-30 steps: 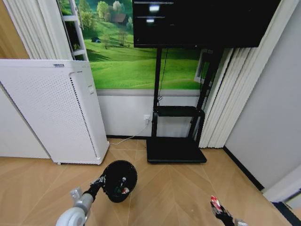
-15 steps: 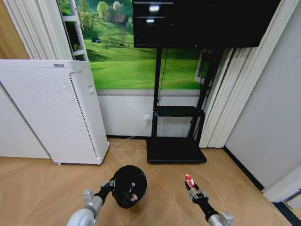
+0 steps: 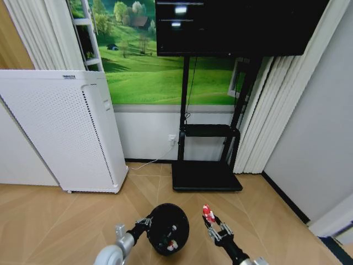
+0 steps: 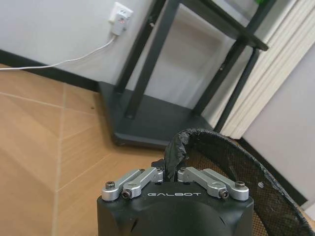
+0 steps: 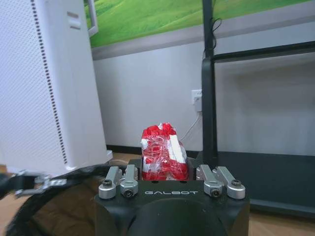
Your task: Pick up the trash bin and place the garbage on the floor into it.
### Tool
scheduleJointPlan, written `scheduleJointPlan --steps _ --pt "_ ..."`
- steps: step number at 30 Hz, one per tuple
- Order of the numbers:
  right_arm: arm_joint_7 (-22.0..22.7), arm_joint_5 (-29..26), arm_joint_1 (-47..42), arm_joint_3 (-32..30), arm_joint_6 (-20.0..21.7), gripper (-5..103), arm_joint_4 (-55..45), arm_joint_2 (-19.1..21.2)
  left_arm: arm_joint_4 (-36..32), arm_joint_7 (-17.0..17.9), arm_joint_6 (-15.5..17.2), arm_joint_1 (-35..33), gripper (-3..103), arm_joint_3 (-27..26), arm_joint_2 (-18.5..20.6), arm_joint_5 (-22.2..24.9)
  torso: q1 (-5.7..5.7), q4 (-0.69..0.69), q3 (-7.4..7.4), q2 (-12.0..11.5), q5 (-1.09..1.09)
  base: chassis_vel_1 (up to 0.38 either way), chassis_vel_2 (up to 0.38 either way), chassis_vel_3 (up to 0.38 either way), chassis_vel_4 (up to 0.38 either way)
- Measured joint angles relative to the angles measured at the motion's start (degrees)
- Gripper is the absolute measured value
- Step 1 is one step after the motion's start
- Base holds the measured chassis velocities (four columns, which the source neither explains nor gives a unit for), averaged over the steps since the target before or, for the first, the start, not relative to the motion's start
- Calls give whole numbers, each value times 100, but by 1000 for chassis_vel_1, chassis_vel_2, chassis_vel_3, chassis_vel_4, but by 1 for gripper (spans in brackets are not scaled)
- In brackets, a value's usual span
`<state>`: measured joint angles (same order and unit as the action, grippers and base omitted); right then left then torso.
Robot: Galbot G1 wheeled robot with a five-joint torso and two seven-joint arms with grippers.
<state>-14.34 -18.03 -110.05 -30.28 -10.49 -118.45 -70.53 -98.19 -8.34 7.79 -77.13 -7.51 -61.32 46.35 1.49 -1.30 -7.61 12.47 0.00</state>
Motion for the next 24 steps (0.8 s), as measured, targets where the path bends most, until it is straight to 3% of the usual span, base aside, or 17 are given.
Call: scheduleJointPlan --steps 11,24 --pt "-212 812 -218 189 -316 46 187 44 681 -149 -98 974 7 872 -343 27 0 0 0 0 1 0 0 0 0" --pt "-244 917 -77 299 -350 46 524 172 687 -657 -5 981 7 1186 -450 -181 0 0 0 0 0 0 0 0 0"
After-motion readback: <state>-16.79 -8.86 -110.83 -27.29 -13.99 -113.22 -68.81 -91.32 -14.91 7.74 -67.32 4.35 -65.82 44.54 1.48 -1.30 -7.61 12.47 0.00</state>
